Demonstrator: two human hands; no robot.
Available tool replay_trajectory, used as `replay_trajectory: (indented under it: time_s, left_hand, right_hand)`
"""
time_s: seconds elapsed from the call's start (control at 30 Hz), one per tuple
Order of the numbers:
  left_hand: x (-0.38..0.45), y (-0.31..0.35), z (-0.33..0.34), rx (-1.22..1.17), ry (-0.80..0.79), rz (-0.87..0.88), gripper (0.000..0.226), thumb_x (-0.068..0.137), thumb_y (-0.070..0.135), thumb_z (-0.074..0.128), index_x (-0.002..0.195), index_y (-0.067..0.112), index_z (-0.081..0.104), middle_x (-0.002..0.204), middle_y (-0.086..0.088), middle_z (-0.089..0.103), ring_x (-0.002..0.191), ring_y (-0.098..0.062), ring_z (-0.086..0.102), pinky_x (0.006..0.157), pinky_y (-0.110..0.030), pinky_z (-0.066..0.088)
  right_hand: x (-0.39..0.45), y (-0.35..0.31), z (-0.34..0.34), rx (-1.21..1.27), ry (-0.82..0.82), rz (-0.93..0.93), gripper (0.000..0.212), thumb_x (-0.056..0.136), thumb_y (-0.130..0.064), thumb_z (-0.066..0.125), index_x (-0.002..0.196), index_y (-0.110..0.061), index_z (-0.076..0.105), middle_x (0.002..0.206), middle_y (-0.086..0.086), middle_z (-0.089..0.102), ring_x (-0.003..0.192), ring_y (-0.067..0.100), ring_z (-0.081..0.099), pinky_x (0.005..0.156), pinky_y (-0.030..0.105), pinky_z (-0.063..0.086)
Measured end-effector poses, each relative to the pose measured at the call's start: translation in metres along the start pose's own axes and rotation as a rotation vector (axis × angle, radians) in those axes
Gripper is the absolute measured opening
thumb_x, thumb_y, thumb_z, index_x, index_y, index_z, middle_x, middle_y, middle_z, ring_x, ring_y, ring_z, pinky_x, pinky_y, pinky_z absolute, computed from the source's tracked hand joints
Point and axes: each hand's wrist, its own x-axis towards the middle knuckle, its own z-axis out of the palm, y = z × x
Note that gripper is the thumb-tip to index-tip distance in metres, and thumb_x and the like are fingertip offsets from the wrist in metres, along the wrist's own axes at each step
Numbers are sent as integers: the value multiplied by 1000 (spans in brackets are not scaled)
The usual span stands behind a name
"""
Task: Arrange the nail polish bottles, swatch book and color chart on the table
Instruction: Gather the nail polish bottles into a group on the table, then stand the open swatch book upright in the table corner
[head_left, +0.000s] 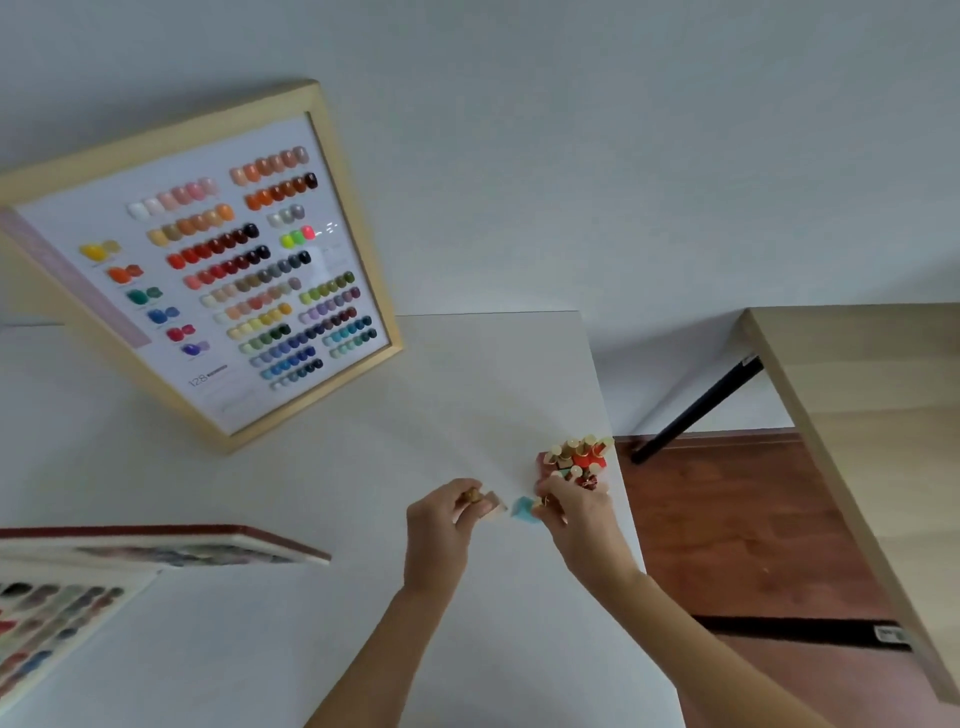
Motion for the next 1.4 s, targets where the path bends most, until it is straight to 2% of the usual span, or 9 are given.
replay_trajectory:
  time_s: [0.13,0.4,0.47,0.57,0.73,0.97,1.07,1.2,1.4]
  left_hand:
    - [-17,12,24,44,-120,63,24,76,10,76,99,7,71,93,-4,73,85,-12,69,79,-20,57]
    - [-22,38,55,168,-202,138,20,81,13,71,101,10,71,93,-3,73,79,-6,62,72,-5,46]
    - [-20,41,57,186,-198,142,20,83,14,70,102,10,70,95,-3,72,81,-7,62,74,-9,50]
    - [-17,45,62,188,-197,142,18,84,15,69,100,9,69,94,-5,71,81,-11,63,76,-23,57]
    - [-17,54,68,171,-186,109,23,86,23,66,105,10,68,96,-5,71,85,-14,66,80,-23,57]
    - [-27,51,57,164,-77,70,31,81,17,72,111,11,67,104,-3,70,93,-11,65,81,-9,47]
    - [-31,46,42,169,-5,53,36,79,8,73,114,8,65,110,-5,69,101,-15,65,89,-16,48]
    - [-41,42,10,127,127,61,28,85,13,67,113,10,66,109,-3,70,102,-12,64,92,-16,47]
    - [-68,22,-65,33,305,-19,26,89,19,63,114,17,66,112,3,68,105,-6,62,93,-28,53]
  right_hand:
    - [-18,23,-12,29,46,56,13,85,-9,65,97,-8,67,85,7,71,69,15,62,64,21,50]
    - [-19,41,-15,10,77,77,10,87,-8,63,96,-8,66,90,7,71,71,15,62,67,18,52]
    - [-17,43,-14,6,78,82,10,87,-7,62,97,-8,66,91,7,71,71,14,60,67,16,49]
    - [-15,43,-13,-5,53,76,12,88,-9,62,100,-8,65,96,8,71,79,19,65,75,24,55]
    - [-15,44,-15,0,40,13,10,87,-7,63,97,-6,64,94,10,70,81,22,66,78,33,57]
    - [-19,50,-22,-24,30,-98,20,85,-12,66,105,-13,61,101,5,69,86,18,66,78,29,58]
    - [-19,42,-27,-68,57,-152,22,87,-21,64,108,-15,60,99,3,69,81,18,67,70,30,58]
    - [-14,14,-29,-78,127,-262,19,89,-23,63,105,-14,64,99,3,71,81,23,69,68,34,58]
    - [-10,-53,-1,-22,64,-440,18,88,-21,63,104,-12,64,94,5,72,67,18,67,63,32,57]
